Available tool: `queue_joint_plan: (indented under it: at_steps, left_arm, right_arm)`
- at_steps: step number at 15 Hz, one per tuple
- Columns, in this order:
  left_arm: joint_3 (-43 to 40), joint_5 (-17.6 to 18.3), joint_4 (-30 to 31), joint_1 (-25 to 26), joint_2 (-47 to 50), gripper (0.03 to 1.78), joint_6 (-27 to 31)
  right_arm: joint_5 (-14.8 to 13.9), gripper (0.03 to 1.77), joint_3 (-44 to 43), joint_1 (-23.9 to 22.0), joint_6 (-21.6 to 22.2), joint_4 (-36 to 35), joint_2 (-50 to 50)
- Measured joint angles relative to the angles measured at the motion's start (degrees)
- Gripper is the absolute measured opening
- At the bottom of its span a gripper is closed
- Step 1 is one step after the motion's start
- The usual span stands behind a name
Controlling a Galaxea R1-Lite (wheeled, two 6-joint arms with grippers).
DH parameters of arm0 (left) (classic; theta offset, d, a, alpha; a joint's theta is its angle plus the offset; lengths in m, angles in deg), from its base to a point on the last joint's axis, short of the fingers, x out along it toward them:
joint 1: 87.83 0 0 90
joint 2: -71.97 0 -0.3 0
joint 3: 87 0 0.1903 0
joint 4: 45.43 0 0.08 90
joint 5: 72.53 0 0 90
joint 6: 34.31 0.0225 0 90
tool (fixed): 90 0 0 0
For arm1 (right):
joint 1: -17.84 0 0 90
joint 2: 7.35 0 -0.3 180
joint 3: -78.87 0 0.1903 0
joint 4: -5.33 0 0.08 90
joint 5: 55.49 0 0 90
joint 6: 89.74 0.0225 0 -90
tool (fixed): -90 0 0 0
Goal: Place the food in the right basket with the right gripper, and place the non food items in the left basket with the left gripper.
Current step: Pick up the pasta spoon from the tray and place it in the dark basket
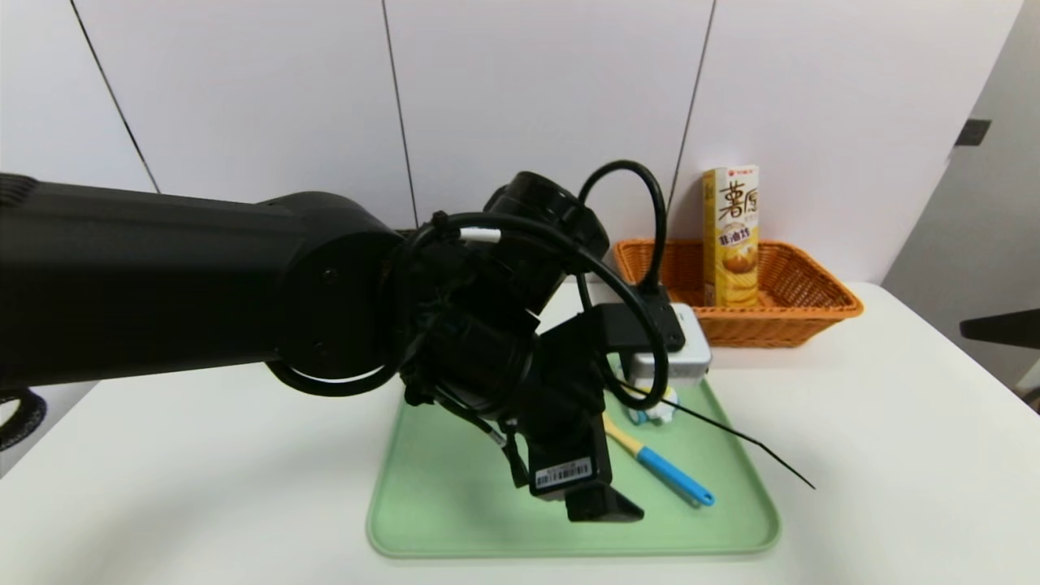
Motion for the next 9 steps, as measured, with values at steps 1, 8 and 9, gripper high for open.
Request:
queue_joint_plan:
  at_steps: [1, 8, 9]
  left_arm:
    - [0.76, 1.11, -1.50, -0.13, -0.88, 1.69, 3.21]
    - [14.37, 18.30, -7.92, -0.50, -9.95, 1.69, 6.07]
    - [15.75, 18.97, -7.80, -0.46, -11.43, 1.69, 5.28]
  right_arm:
    - [0.04, 1.69, 0.29, 0.01, 0.09, -0.02, 0.00]
    - [0.67, 1.69, 3.25, 0.00, 0.30, -0.33, 0.22]
    - [0.69, 1.69, 3.57, 0.01, 0.30, -0.35, 0.26]
